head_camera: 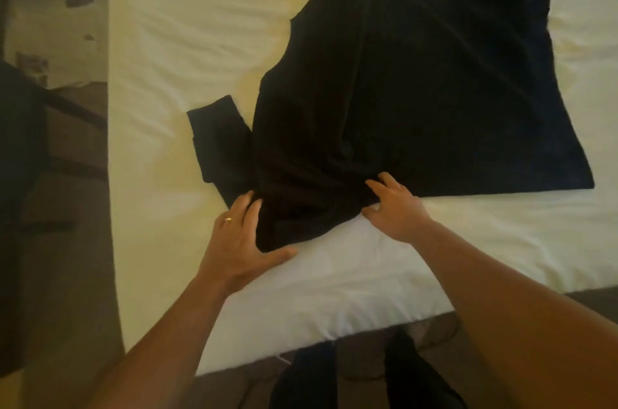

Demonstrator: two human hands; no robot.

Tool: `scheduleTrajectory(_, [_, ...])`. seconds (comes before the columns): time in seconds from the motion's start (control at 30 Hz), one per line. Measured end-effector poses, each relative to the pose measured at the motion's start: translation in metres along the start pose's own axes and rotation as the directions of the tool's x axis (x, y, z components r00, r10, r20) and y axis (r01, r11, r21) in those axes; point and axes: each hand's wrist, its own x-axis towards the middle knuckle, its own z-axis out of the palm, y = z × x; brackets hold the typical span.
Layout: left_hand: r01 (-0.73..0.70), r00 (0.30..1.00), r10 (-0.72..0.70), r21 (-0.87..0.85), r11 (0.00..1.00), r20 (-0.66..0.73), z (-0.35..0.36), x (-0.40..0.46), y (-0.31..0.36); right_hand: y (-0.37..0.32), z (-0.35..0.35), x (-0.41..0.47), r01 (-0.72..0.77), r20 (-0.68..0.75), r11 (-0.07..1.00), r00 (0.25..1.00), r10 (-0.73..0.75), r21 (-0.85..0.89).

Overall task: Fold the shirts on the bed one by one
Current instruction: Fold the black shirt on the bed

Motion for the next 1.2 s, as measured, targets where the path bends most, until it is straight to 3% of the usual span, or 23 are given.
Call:
scheduleTrajectory(0.07, [-0.024, 1.000, 0.025, 0.039, 0.999, -0.017, 0.008, -0.004, -0.004, 0.003, 0.000, -0.002, 0.004, 0.027, 0.998, 1.000, -0.006, 0.056])
scheduleTrajectory(0.17, [-0.144, 0.968, 0.162, 0.106, 0.984, -0.191, 0.014, -0.008, 0.000, 0.005, -0.002, -0.008, 0.009, 0.021, 0.998, 1.000, -0.010, 0.067])
scheduleTrajectory(0.23, [-0.104, 0.964, 0.096, -0.018, 0.994, -0.249, 0.013, -0.016, 0.013, 0.005, -0.003, -0.013, 0.008, 0.001, 0.998, 1.000, -0.008, 0.055])
scheduleTrajectory(0.3, [0.023, 0.972, -0.092, -0.304, 0.952, -0.214, 0.005, -0.032, 0.033, 0.003, 0.000, -0.021, 0.003, -0.004, 0.997, 1.000, -0.003, 0.080])
scheduleTrajectory(0.4, [0.138, 0.941, -0.297, -0.622, 0.770, -0.159, -0.009, -0.056, 0.061, -0.002, 0.008, -0.041, 0.011, -0.054, 0.983, 0.999, -0.001, 0.183])
scheduleTrajectory(0.43, [0.188, 0.937, -0.339, -0.705, 0.684, -0.080, -0.012, -0.063, 0.067, -0.004, 0.012, -0.050, 0.025, -0.099, 0.967, 0.995, 0.000, 0.254])
scheduleTrajectory(0.5, [0.337, 0.919, -0.320, -0.878, 0.339, 0.229, -0.014, -0.079, 0.080, -0.010, 0.022, -0.071, 0.034, -0.142, 0.871, 0.989, 0.042, 0.490])
scheduleTrajectory(0.53, [0.422, 0.893, -0.241, -0.892, 0.161, 0.379, -0.012, -0.089, 0.084, -0.015, 0.028, -0.082, 0.008, -0.091, 0.771, 0.994, 0.065, 0.637])
scheduleTrajectory(0.57, [0.490, 0.863, -0.166, -0.870, 0.053, 0.476, -0.008, -0.099, 0.086, -0.020, 0.035, -0.093, -0.053, 0.012, 0.649, 0.998, 0.067, 0.759])
scheduleTrajectory(0.63, [0.582, 0.811, -0.088, -0.813, 0.021, 0.578, 0.008, -0.117, 0.090, -0.024, 0.047, -0.111, -0.216, 0.231, 0.486, 0.973, 0.031, 0.847])
scheduleTrajectory(0.7, [0.625, 0.780, -0.086, -0.778, 0.062, 0.620, 0.025, -0.131, 0.094, -0.017, 0.059, -0.122, -0.295, 0.307, 0.433, 0.951, 0.042, 0.852])
scheduleTrajectory(0.77, [0.643, 0.765, -0.137, -0.755, 0.125, 0.629, 0.047, -0.145, 0.095, -0.004, 0.068, -0.130, -0.337, 0.330, 0.425, 0.939, 0.093, 0.840])
scheduleTrajectory(0.87, [0.565, 0.825, -0.178, -0.789, 0.242, 0.536, 0.067, -0.156, 0.099, 0.012, 0.072, -0.144, -0.367, 0.390, 0.514, 0.918, 0.067, 0.776])
scheduleTrajectory(0.9, [0.547, 0.837, -0.164, -0.809, 0.214, 0.523, 0.066, -0.160, 0.104, 0.017, 0.073, -0.147, -0.368, 0.416, 0.532, 0.909, 0.032, 0.762])
scheduleTrajectory(0.93, [0.532, 0.846, -0.133, -0.838, 0.121, 0.517, 0.064, -0.163, 0.109, 0.020, 0.074, -0.151, -0.361, 0.432, 0.528, 0.902, -0.011, 0.769])
scheduleTrajectory(1.0, [0.535, 0.841, -0.048, -0.842, -0.072, 0.539, 0.059, -0.169, 0.114, 0.023, 0.074, -0.155, -0.337, 0.416, 0.449, 0.905, -0.087, 0.828])
scheduleTrajectory(1.03, [0.545, 0.836, 0.002, -0.830, -0.117, 0.549, 0.058, -0.172, 0.114, 0.024, 0.075, -0.155, -0.328, 0.398, 0.394, 0.911, -0.108, 0.859])
scheduleTrajectory(1.07, [0.570, 0.821, 0.035, -0.814, -0.113, 0.570, 0.059, -0.175, 0.114, 0.024, 0.075, -0.156, -0.320, 0.386, 0.366, 0.914, -0.122, 0.874])
scheduleTrajectory(1.13, [0.632, 0.775, 0.037, -0.773, -0.048, 0.631, 0.067, -0.181, 0.117, 0.026, 0.076, -0.158, -0.277, 0.374, 0.447, 0.916, -0.144, 0.851])
scheduleTrajectory(1.2, [0.648, 0.761, 0.007, -0.760, -0.046, 0.649, 0.078, -0.185, 0.119, 0.029, 0.079, -0.160, -0.256, 0.387, 0.514, 0.908, -0.163, 0.818])
